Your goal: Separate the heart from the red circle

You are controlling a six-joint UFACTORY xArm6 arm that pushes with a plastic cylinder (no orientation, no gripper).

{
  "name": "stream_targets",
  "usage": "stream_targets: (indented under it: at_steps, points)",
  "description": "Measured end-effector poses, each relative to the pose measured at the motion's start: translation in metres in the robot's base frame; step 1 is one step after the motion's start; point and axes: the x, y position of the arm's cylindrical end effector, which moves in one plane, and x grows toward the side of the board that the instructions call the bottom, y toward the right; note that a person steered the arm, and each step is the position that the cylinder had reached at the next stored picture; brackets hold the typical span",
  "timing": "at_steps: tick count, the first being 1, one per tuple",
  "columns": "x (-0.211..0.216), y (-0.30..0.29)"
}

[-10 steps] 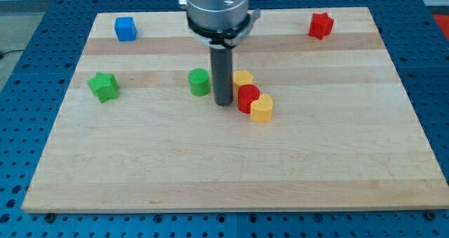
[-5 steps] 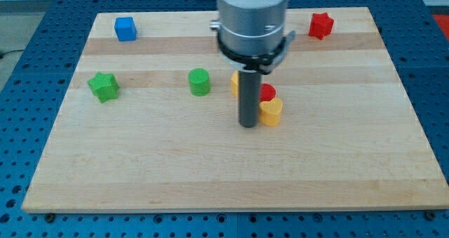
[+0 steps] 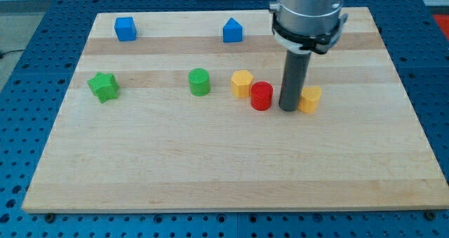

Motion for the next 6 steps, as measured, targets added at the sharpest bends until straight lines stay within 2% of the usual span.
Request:
stream_targets:
  at_steps: [1, 3, 4, 6]
  points:
    - [0.001, 0.001]
    - [0.0, 0.053]
    - [-0.014, 0.07]
    - [-0.015, 0.08]
